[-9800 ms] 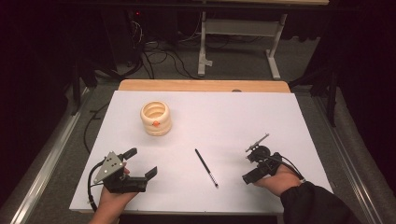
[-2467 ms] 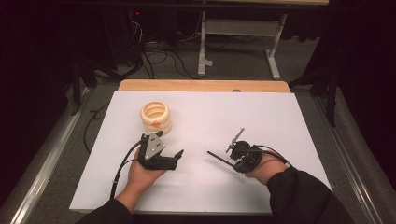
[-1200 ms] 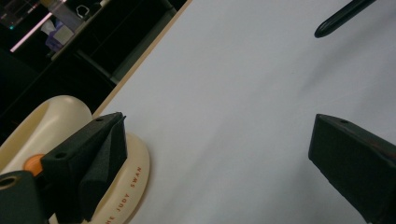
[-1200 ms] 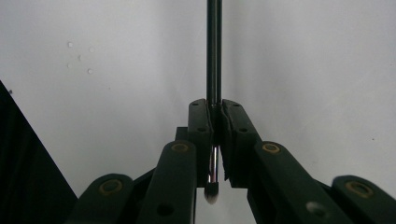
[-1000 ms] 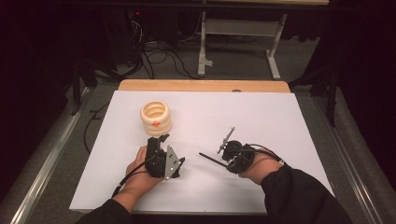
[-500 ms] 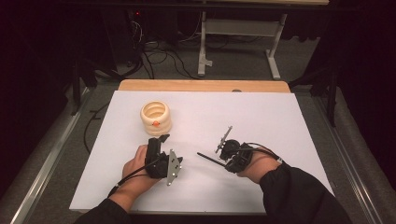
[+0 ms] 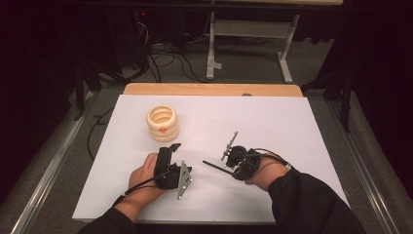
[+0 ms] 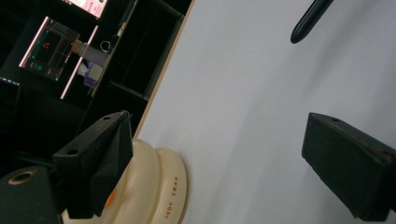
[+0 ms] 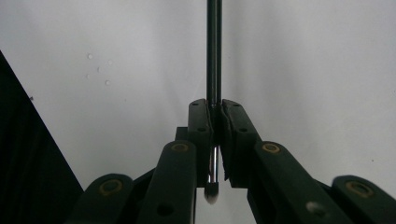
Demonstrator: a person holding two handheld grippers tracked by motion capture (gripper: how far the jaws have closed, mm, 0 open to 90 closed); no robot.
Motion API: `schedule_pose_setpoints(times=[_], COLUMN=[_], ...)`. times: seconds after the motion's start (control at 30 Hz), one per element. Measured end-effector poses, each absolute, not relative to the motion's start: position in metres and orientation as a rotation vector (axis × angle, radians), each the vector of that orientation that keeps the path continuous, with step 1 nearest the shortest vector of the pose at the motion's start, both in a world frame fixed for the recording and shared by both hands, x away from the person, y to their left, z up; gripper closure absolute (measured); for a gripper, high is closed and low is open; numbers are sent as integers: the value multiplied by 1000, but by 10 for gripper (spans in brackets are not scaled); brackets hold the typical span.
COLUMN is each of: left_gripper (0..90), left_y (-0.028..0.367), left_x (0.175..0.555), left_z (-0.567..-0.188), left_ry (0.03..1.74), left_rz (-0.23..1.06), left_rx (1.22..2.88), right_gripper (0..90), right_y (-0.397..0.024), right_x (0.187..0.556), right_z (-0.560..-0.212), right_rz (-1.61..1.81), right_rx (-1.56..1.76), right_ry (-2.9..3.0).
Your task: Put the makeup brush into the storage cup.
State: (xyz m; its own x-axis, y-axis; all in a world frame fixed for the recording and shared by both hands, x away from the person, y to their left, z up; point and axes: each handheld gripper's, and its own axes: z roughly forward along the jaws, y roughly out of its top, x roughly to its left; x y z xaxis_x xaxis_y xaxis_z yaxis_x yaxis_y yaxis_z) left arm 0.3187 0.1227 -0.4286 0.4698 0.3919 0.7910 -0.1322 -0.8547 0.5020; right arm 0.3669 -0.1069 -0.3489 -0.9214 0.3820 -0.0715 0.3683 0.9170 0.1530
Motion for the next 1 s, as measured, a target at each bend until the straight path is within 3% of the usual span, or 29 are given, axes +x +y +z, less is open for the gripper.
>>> schedule_pose_setpoints(times=[1.0], left_gripper=[192], left_y=[109], left_x=[305], left_z=[-437], left_ry=[1], left_rz=[1464], left_rx=[2248], right_gripper=[856], right_y=[-84], right_x=[365], right_z=[-349], right_rz=[194], right_rx=[509], right_ry=[2992])
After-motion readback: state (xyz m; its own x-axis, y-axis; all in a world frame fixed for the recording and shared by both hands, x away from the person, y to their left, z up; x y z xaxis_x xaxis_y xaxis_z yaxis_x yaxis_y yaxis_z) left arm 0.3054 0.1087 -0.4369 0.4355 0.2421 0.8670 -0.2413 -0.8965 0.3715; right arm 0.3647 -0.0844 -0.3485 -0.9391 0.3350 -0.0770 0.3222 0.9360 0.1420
